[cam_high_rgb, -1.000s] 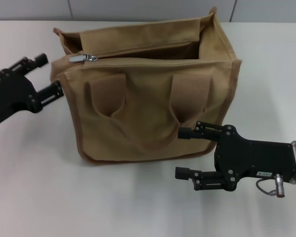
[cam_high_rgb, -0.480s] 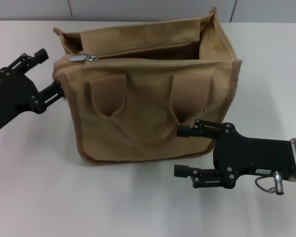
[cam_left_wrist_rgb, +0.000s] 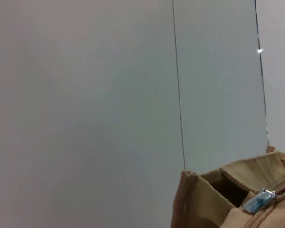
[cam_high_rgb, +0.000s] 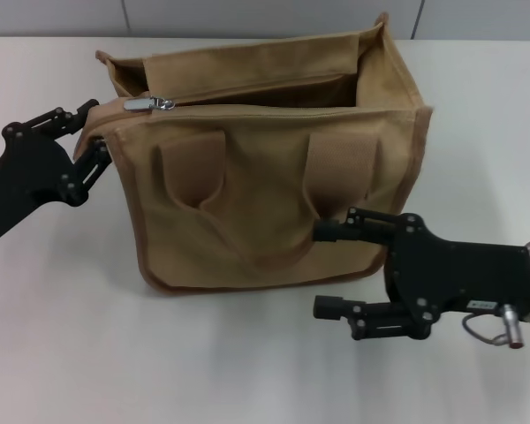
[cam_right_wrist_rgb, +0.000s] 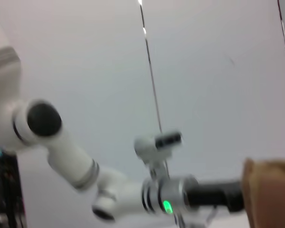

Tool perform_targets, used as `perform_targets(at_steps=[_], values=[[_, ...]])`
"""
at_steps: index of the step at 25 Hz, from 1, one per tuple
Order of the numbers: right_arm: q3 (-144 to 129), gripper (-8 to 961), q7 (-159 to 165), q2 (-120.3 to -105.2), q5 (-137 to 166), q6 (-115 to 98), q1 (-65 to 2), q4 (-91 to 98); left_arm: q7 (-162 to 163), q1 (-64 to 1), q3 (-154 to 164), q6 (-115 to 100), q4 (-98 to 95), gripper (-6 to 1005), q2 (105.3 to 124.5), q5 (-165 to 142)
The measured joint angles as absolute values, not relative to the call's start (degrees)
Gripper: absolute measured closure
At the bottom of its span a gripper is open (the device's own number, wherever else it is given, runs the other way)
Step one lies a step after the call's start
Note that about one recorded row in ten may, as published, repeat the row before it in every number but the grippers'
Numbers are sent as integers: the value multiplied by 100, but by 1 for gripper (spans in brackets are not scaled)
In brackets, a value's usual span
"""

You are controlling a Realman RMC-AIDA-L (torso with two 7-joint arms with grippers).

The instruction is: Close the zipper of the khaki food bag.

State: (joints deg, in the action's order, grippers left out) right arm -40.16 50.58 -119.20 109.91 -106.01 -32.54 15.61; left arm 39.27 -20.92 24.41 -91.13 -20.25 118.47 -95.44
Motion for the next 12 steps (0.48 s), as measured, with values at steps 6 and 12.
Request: perform_targets(at_steps=[6,12], values=[[-3942,143,6006,-11893,10332,-11392,-3308,1915,3900,-2030,2412,-9340,-1961,762,11857,-9355],[-3921,143,7889,-11888,10099,-11375,-3894,2364,3295,-2003,2411,-9431,-1635,943,11857,-9037]])
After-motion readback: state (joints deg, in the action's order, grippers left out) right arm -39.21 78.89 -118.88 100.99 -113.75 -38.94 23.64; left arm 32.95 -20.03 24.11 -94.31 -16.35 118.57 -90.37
